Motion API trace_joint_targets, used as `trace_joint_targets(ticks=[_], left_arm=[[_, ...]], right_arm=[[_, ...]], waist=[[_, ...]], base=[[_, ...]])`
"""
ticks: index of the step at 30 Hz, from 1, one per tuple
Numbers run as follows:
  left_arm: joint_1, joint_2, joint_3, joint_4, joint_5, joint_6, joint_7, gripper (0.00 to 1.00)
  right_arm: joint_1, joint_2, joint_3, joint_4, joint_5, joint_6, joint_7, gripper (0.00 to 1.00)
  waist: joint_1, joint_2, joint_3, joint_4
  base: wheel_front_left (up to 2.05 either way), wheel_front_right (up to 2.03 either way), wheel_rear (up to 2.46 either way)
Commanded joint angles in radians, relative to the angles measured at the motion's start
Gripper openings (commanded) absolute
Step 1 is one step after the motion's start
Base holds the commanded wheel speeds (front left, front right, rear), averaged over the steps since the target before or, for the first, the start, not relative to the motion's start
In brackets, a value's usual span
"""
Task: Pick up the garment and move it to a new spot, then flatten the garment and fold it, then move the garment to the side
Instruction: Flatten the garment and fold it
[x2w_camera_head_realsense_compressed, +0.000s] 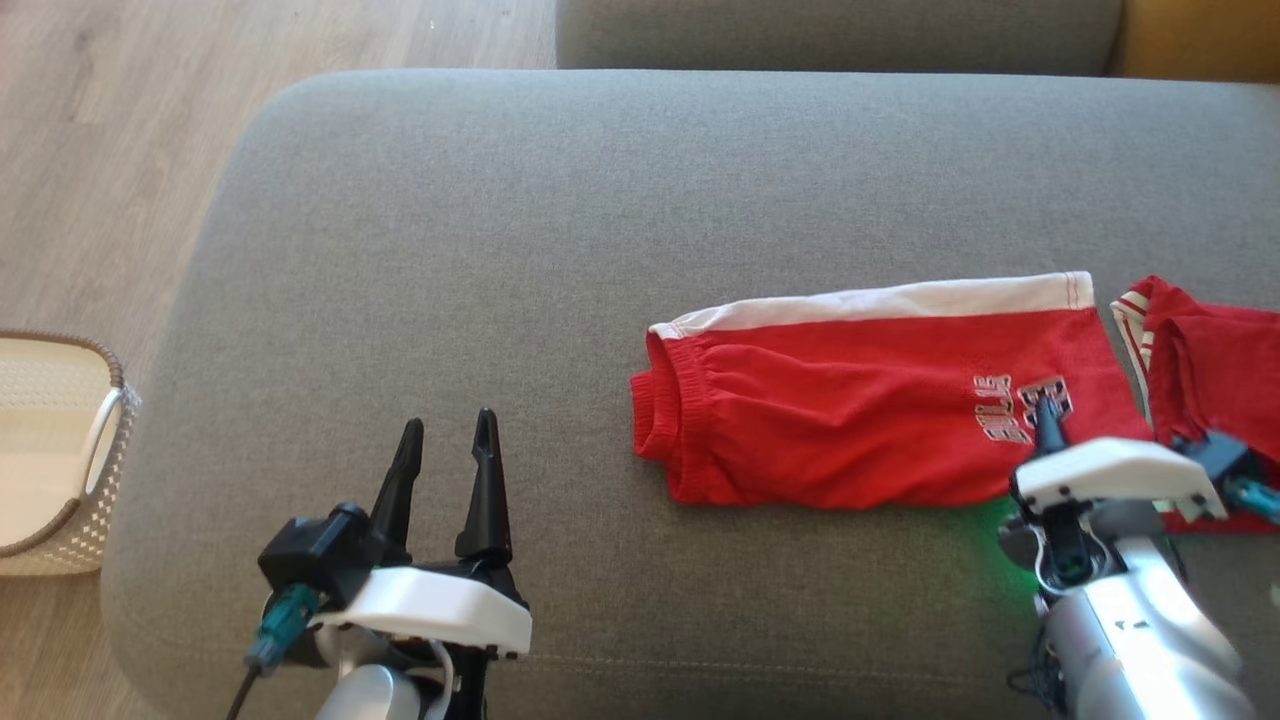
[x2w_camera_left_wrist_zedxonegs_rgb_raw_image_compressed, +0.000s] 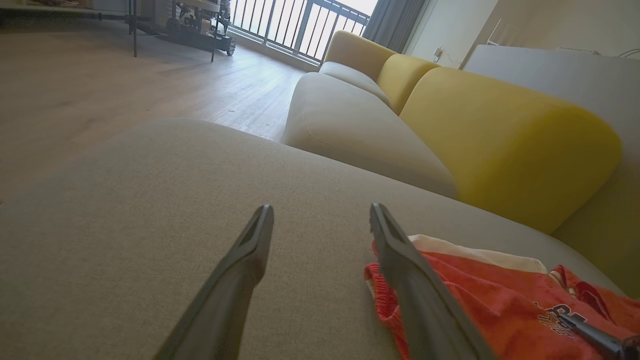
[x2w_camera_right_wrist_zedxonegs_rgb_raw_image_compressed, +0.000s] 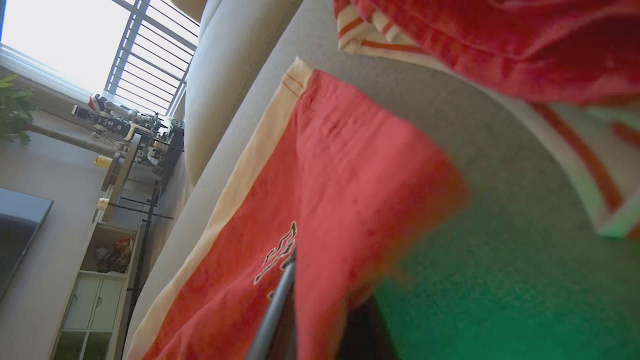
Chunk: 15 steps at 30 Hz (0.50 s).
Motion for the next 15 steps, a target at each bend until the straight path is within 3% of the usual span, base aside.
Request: trace_joint_targets(ticks=[1,5,9,15], left_arm=[[-0.045,0.004,0.027,-0.029,0.017,0.002,-0.005,1.0],[-0.049,0.004,0.024,-0.026,0.022,0.0,-0.005,1.0],[-0.046,0.004,0.035,-0.023,0.027,-0.003,-0.005,1.0],[-0.043,0.004,0.04,-0.019,0.031,-0.004,-0.005,1.0]], right_arm=[[-0.061,0.007,0.05,-0.031,-0.022,0.0,-0.023,0.0],[-0.066,0.007,0.106,-0.08,0.0,0.0,-0.035,0.0],[-0.011,0.007,0.259,-0.246,0.065,0.0,-0.051,0.0],[0.055,0.007,0.395,-0.406,0.125,0.0,-0.062,0.0]], waist=[[0.0,0.0,0.004,0.004],[0.0,0.0,0.005,0.014],[0.0,0.0,0.002,0.029],[0.0,0.0,-0.003,0.04]], base=[[0.0,0.0,0.0],[0.0,0.0,0.0],[0.0,0.0,0.0],[0.0,0.0,0.0]])
